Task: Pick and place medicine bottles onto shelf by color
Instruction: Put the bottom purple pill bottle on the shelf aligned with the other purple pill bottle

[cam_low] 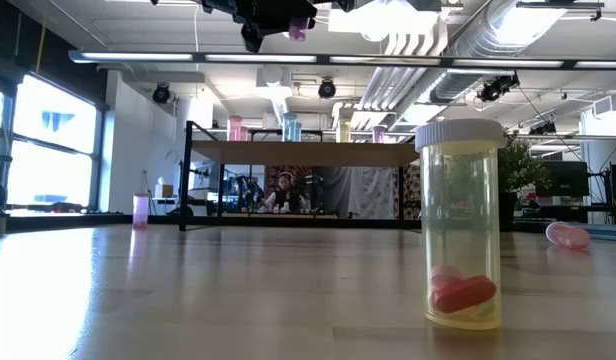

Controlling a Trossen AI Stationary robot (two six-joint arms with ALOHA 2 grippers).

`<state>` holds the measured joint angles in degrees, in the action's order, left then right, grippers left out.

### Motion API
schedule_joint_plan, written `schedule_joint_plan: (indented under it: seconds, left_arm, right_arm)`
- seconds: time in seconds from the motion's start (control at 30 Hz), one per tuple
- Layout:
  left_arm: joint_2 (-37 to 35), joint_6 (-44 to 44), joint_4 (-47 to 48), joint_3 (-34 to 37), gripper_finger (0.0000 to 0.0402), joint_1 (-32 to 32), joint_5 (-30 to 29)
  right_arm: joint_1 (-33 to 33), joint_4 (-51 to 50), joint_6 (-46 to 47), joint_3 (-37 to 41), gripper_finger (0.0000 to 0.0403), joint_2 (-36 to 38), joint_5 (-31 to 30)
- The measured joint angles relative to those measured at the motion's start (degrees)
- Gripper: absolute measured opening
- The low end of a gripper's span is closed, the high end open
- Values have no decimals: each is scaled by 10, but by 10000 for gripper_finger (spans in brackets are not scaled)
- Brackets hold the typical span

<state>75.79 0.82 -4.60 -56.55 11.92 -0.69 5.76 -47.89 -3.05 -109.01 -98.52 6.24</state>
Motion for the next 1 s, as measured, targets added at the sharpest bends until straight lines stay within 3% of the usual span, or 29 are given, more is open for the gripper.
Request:
schedule_joint_plan:
  seconds: [0.4, 0.8, 1.0]
  left_arm:
    - [0, 1, -6, 0, 87, 0, 0]
    - [0, 5, -9, 1, 87, 0, 0]
    - [0, 5, -9, 1, 88, 0, 0]
  right_arm:
    - [0, -18, 0, 0, 183, -9, 0]
    - [0, -20, 1, 0, 115, -9, -1]
    - [0, -21, 2, 0, 106, -9, -1]
